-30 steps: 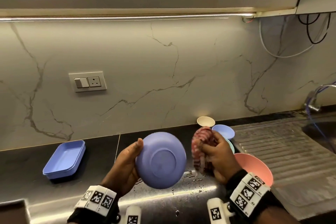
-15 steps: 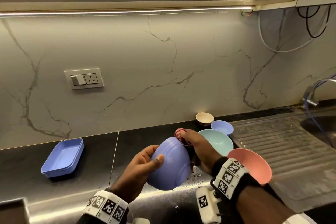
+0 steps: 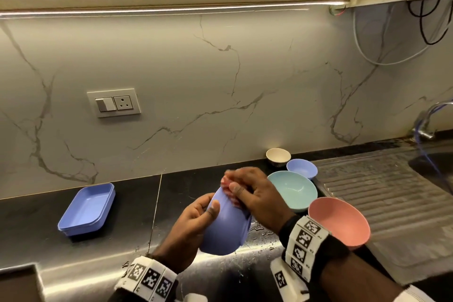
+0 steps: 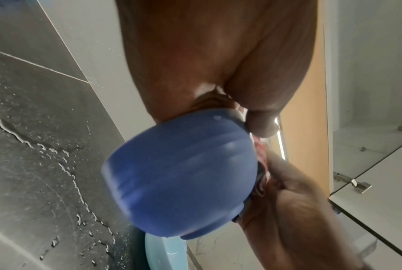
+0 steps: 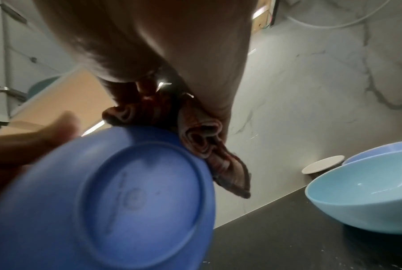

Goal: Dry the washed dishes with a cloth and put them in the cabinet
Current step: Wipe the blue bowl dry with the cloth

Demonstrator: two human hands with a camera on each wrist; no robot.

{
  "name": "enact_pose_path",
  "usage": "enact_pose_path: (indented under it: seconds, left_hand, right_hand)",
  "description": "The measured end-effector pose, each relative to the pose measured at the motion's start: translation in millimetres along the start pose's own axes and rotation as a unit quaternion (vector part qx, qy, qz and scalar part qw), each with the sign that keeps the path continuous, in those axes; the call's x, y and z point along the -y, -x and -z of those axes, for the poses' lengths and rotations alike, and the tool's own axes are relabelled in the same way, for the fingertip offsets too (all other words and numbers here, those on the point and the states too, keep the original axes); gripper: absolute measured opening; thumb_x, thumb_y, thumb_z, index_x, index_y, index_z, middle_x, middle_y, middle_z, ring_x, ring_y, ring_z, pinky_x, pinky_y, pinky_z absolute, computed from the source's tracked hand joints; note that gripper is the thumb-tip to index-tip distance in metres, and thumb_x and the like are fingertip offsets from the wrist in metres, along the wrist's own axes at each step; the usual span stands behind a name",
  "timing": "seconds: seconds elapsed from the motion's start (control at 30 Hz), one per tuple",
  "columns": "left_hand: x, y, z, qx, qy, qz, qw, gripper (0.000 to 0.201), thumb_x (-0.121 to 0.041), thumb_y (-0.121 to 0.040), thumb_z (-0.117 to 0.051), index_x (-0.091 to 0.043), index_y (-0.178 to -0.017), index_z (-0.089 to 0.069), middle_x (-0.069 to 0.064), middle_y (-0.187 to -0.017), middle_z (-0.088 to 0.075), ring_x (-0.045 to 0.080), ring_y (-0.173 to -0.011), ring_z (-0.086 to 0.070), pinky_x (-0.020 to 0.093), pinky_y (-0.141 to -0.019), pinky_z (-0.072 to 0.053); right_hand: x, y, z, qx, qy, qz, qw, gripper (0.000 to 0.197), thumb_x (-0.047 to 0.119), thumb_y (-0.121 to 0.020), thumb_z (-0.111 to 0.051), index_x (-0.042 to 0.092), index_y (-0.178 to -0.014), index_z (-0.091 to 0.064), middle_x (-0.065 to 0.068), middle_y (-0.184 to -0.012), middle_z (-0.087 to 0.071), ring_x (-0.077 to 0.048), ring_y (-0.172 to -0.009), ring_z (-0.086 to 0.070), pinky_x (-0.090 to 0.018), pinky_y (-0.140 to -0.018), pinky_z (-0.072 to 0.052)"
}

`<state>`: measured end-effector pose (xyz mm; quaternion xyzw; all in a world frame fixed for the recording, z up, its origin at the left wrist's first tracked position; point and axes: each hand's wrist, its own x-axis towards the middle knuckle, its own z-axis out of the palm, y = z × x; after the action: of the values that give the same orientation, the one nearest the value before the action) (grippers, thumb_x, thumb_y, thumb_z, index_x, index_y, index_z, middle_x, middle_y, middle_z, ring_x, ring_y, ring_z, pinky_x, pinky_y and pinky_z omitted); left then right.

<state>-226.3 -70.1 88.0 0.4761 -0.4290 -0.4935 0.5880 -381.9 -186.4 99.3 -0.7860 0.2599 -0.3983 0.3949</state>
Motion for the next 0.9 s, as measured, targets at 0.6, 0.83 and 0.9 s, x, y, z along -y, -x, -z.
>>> enact_pose_path:
  seconds: [0.6, 0.83, 0.9]
  left_hand:
    - [-6.6, -9.8, 5.9, 0.032, 0.263, 0.103, 0.959, 0.111, -0.089, -0.077, -0.016, -0.006, -0.144, -0.046, 0.025, -0.144, -0.052, 0.041, -0.134, -0.050, 0.054, -0.109, -0.043]
    - [-14.7, -6.3, 4.0, 0.010, 0.274, 0.093, 0.957, 0.095, -0.077, -0.090, -0.023, -0.001, -0.137, -0.055, 0.030, -0.139, -0.054, 0.046, -0.127, -0.055, 0.051, -0.093, -0.056]
    - [-14.8, -6.4, 4.8, 0.000, 0.271, 0.104, 0.957, 0.087, -0.071, -0.093, -0.026, -0.002, -0.130, -0.062, 0.030, -0.134, -0.058, 0.045, -0.121, -0.060, 0.050, -0.090, -0.057]
  right_hand:
    - [11.3, 26.2, -37.0, 0.046, 0.254, 0.197, 0.946, 0.037, 0.042, -0.090, -0.057, 0.031, -0.125, -0.064, 0.002, -0.142, -0.050, -0.022, -0.137, -0.037, -0.045, -0.114, -0.032]
    - [6.3, 45.9, -38.5, 0.091, 0.322, 0.328, 0.883, 0.029, 0.032, -0.095, -0.058, 0.033, -0.123, -0.065, -0.001, -0.145, -0.051, -0.030, -0.143, -0.035, -0.057, -0.116, -0.029]
    - [4.2, 47.0, -36.9, 0.093, 0.332, 0.344, 0.874, 0.028, 0.030, -0.094, -0.061, 0.033, -0.122, -0.066, 0.000, -0.145, -0.050, -0.030, -0.142, -0.037, -0.056, -0.115, -0.031]
